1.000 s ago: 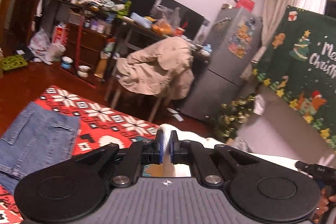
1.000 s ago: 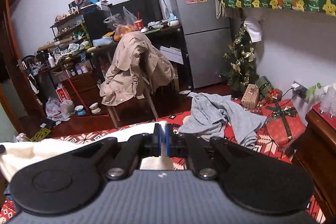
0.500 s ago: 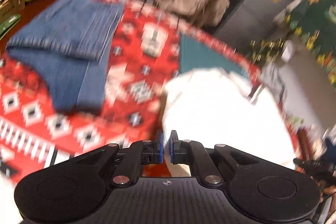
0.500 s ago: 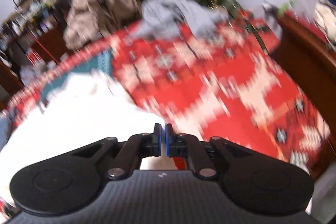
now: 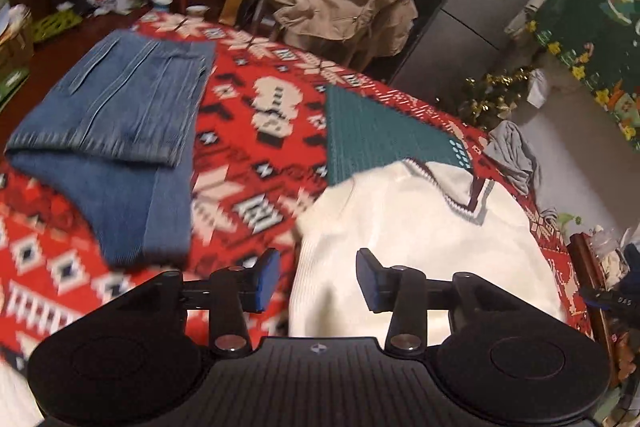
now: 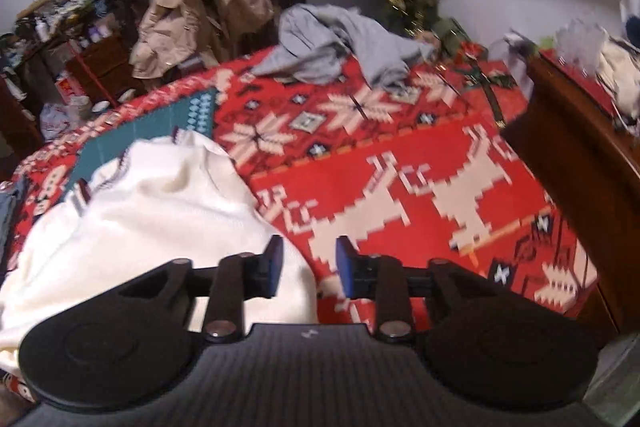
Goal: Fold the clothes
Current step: 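Release the sweater from both tools and raise them above it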
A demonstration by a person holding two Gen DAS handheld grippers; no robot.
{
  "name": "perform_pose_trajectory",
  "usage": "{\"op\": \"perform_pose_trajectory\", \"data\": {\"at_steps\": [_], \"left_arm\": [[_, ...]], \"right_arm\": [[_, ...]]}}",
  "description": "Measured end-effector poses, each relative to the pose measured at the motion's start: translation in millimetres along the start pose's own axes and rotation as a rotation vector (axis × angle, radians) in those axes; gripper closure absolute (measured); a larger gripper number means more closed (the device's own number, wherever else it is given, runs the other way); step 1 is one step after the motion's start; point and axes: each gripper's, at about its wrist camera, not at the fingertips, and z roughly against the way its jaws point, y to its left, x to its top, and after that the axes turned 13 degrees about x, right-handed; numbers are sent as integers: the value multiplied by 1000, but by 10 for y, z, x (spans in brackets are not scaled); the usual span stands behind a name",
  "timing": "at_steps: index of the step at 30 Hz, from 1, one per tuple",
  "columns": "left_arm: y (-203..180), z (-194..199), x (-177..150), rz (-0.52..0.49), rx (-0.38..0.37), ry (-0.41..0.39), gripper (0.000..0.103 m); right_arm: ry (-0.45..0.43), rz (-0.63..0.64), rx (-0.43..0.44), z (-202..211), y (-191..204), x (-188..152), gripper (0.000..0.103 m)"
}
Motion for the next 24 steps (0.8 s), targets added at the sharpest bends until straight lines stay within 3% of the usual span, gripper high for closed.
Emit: {"op": "perform_pose_trajectory", "data": {"at_steps": [5,7,9,12,15,21,22,24], "left_arm": [[-216,-310,252,-74,-43,11,59],[-320,-491,334,-101,-53,33,59],[-416,-644,380,-149,-43,44,58],[-527,-812,418,-208,-24,56,57],[-592,-954,437,-240,-20,82,52],[-746,-1078,418,-306,-39,113,55],[-771,-1094,410,-318,-38,119,58],[-803,-1114,389,-337,-34,125,74]], "right_arm": [[15,100,47,-96,132,230,61],[19,136,63,-200,204,324,52],[27,161,84,-338,259,407,35],[21,200,106,-519,327,518,26],[52,231,126,-735,387,624,26],[154,259,178,-1303,494,667,25],[171,267,181,-1393,512,664,25],[195,270,185,-1533,524,647,28]]}}
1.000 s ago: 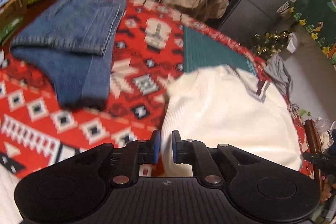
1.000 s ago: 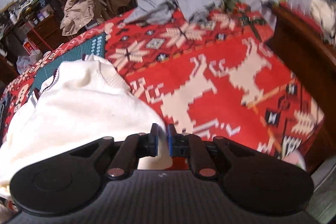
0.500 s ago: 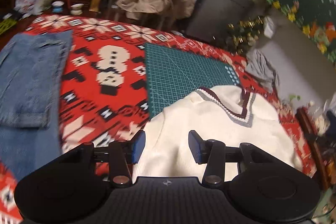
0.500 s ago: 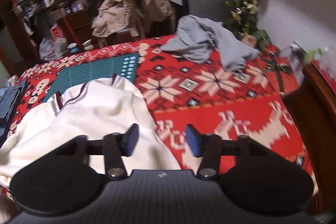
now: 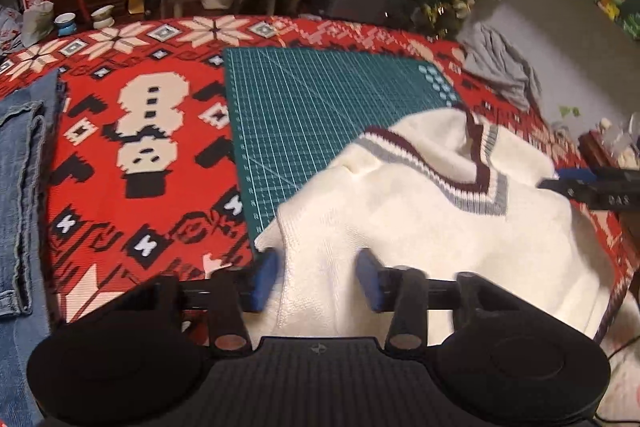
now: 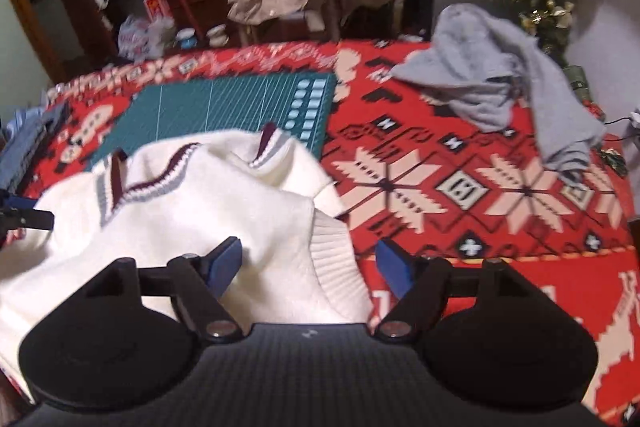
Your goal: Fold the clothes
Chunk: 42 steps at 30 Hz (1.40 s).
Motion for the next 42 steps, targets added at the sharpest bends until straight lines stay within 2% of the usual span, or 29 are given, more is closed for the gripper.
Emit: {"op": "perform_pose_trajectory", "data": {"at_steps": [1,2,3,4,5,6,8,10,16,20,22,24,25,26,27,28,30,32,40,42], "left_arm": [[-14,-8,-7,-8,3,2,85],[-28,-16,-13,-16,5,3,92],[-48,-13,-18,-25,10,2,93],[-79,16,-17,-37,21,-9,94],[-108,51,-12,-48,29,-23,95],[-130,100,3,-56,32,-44,95],[-145,207,70,-52,26,-84,95],[-134,329,205,-36,18,-132,95],[-123,608,826,-39,42,-283,95],[-120,571,1249,-23,96,-353,95],[-93,428,1430,4,121,-358,94],[-54,232,1580,38,148,-349,87],[-32,133,1607,58,178,-343,77],[-13,42,1630,75,202,-337,69],[8,-18,1631,86,204,-325,69],[42,-54,1606,101,194,-309,69],[106,-121,1548,127,173,-279,67],[139,-115,1407,135,154,-255,66],[165,100,726,169,86,-185,60],[129,186,575,164,85,-187,59]], "right_arm": [[8,-4,8,-60,-9,0,30],[16,-5,17,-103,-11,1,45],[25,4,26,-139,14,0,65],[36,24,36,-165,63,1,76],[42,50,39,-180,119,1,85],[41,79,33,-173,180,10,88],[29,123,16,-136,283,47,93],[2,115,16,-68,306,149,94],[-116,71,40,180,252,756,94],[-204,138,3,249,332,1249,94],[-233,146,-9,209,349,1454,94],[-242,145,-19,87,344,1615,89],[-238,145,-30,7,338,1669,83],[-238,142,-44,-66,328,1690,67],[-241,141,-55,-129,323,1690,60],[-244,141,-66,-191,318,1689,58],[-245,133,-74,-267,292,1652,39],[-242,116,-65,-302,271,1552,26],[-185,103,-43,-172,210,926,10],[-171,108,-41,-71,242,725,1]]}}
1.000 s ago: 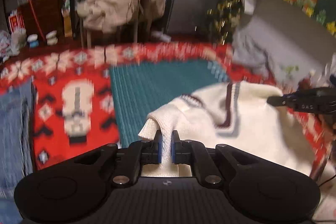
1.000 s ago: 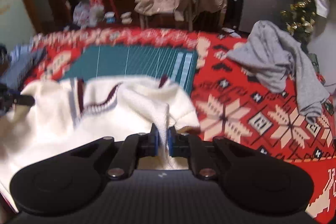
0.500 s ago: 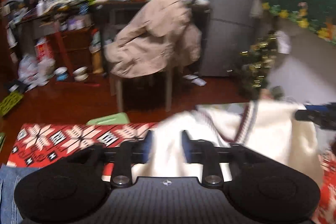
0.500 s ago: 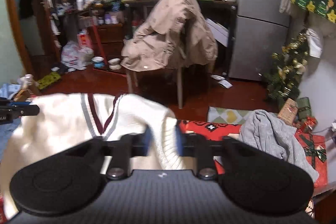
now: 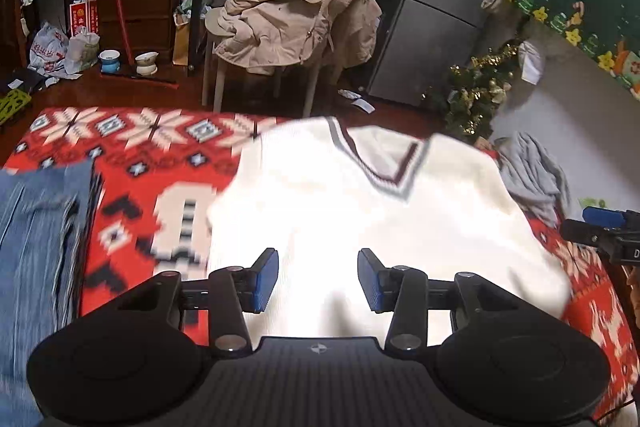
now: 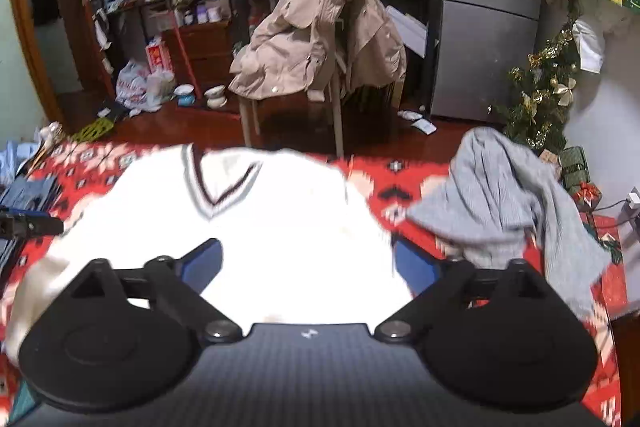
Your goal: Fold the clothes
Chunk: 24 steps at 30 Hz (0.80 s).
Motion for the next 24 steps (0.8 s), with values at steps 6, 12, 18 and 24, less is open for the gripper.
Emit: {"op": "perform_pose_trajectory", "data": {"at_steps": [6,12,18,24], "left_arm": [[-52,393,-411,-32,29,-53,51],[-111,599,-826,-66,76,-73,44],[-121,506,-1169,-97,66,-37,53],[-189,339,-1293,-183,113,-39,75]], "right_arm": [[13,-24,-15,380,233,-540,1],[10,-63,-6,639,453,-1100,1],[32,-100,-60,831,621,-1540,1],[36,-159,-38,1093,693,-1805,1]]}}
